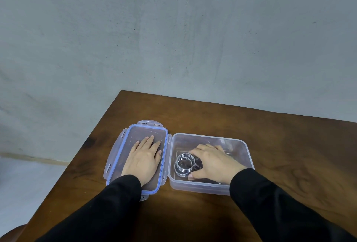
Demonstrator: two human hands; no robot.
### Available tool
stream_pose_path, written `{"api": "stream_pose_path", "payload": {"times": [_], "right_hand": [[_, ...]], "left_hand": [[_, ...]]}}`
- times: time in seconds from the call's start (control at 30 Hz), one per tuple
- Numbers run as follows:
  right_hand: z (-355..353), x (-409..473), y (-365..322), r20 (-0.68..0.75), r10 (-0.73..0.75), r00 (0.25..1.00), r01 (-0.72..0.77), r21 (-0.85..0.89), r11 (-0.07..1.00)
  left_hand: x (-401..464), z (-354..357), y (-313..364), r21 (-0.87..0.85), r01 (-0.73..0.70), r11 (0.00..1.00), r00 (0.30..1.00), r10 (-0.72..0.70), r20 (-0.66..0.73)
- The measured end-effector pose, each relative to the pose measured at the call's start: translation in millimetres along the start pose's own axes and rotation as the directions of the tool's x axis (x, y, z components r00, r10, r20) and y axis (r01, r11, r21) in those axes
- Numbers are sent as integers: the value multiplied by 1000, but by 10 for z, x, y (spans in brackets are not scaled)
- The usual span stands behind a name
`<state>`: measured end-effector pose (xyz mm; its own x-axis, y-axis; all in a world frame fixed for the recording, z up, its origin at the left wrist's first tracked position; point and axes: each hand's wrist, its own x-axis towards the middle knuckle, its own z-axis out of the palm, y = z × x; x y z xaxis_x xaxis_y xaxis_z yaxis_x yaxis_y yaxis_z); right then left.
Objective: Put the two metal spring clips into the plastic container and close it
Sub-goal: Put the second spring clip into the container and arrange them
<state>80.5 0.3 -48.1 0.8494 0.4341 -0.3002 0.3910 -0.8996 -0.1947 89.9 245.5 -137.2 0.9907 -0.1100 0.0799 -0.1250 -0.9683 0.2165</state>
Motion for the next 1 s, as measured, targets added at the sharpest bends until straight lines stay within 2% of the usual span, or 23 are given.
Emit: {"api": "stream_pose_path", "payload": {"times": [0.43,0.7,1.0], "right_hand": [[-29,-9,-26,-16,-5,1000,6,74,997],[11,130,-90,-2,-71,997,71,-23,997],[3,150,-79,12,-74,997,75,-14,997]], "left_hand": [[-13,-21,27,-13,4,1000,1000,-4,0],[-2,-10,22,-7,2,1000,1000,-2,2],[-9,-17,17,-18,4,1000,1000,-4,3]]}}
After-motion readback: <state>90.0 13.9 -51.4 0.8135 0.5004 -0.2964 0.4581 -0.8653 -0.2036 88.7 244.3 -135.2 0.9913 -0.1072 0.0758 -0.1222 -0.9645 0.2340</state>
